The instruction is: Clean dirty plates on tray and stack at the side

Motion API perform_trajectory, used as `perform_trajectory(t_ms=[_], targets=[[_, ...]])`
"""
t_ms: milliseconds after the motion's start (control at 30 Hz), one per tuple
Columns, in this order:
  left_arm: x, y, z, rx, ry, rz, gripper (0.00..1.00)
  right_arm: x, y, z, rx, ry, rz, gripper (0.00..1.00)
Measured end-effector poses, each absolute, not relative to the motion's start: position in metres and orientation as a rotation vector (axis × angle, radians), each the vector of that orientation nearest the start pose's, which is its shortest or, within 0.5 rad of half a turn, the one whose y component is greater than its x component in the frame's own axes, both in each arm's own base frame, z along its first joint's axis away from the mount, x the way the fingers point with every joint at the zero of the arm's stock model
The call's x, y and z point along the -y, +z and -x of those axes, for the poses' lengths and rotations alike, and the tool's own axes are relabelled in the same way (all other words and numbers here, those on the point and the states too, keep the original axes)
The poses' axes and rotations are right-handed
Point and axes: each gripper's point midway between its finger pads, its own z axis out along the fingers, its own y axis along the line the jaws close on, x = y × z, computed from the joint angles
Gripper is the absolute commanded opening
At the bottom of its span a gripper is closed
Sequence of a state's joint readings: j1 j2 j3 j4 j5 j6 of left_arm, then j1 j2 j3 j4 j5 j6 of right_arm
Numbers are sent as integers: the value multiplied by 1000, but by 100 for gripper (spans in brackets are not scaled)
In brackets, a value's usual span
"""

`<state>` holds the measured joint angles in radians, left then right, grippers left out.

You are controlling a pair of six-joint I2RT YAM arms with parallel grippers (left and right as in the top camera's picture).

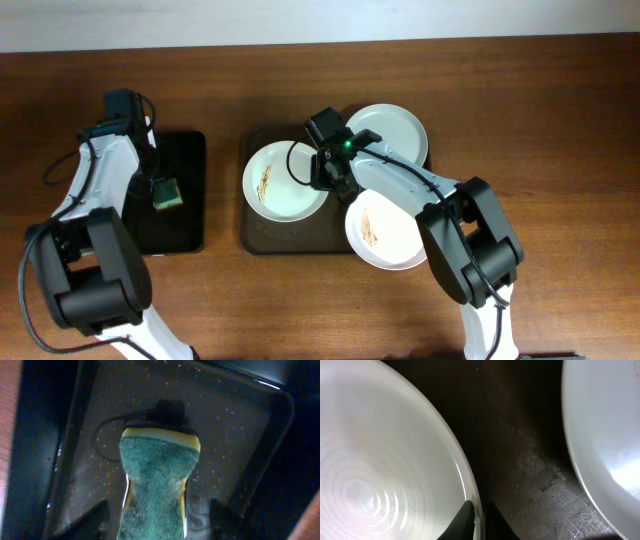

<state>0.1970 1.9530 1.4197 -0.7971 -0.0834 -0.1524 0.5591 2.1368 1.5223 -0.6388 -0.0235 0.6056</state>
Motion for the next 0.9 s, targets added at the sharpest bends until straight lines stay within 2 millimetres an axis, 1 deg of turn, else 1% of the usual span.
perform_trajectory(t_ms=[33,67,133,167,200,233,300,367,433,500,533,567,600,633,667,700,833,867,900], targets=[[-96,38,-408,-2870,129,519,37,-254,11,-399,-2875,281,-62,11],[-96,26,-406,-2898,130,522,36,-254,11,-399,-2875,282,-62,11],[-96,13,-404,-2925,134,525,35,-254,11,-399,-2875,282,-61,9],[-96,9,-404,-2931,135,526,23,-254,10,-399,-2876,281,-60,8],[-96,8,-405,-2931,135,526,2,-255,10,-399,-2875,282,-60,6],[-96,8,-405,-2926,134,531,1,-254,10,-399,-2875,282,-63,4],[-96,7,-406,-2926,134,537,1,-255,10,-399,-2875,283,-62,4],[-94,8,-400,-2962,130,541,1,-255,11,-399,-2877,290,-61,4],[-91,17,-392,-3025,117,547,1,-258,11,-397,-2883,308,-57,4],[-87,53,-408,-3022,51,530,1,-259,11,-396,-2887,319,-55,4],[-81,74,-415,-3014,-8,511,1,-260,11,-396,-2890,326,-54,4],[-78,85,-420,-3001,-41,491,1,-261,11,-395,-2893,335,-53,4],[-66,102,-421,-3008,-148,438,1,-261,11,-394,-2899,350,-51,4],[-58,112,-427,-2985,-228,386,1,-263,11,-393,-2904,365,-49,4],[-48,115,-427,-2986,-302,341,1,-264,11,-392,-2914,394,-45,4],[-30,118,-419,-3011,-418,255,1,-265,12,-391,-2922,425,-45,4],[25,121,-414,-3028,-522,-53,1,-264,13,-392,-2937,479,-58,4],[43,121,-413,-3026,-533,-147,1,-263,13,-391,-2943,486,-60,4],[50,121,-414,-3017,-534,-192,1,-262,12,-390,-2949,491,-63,4]])
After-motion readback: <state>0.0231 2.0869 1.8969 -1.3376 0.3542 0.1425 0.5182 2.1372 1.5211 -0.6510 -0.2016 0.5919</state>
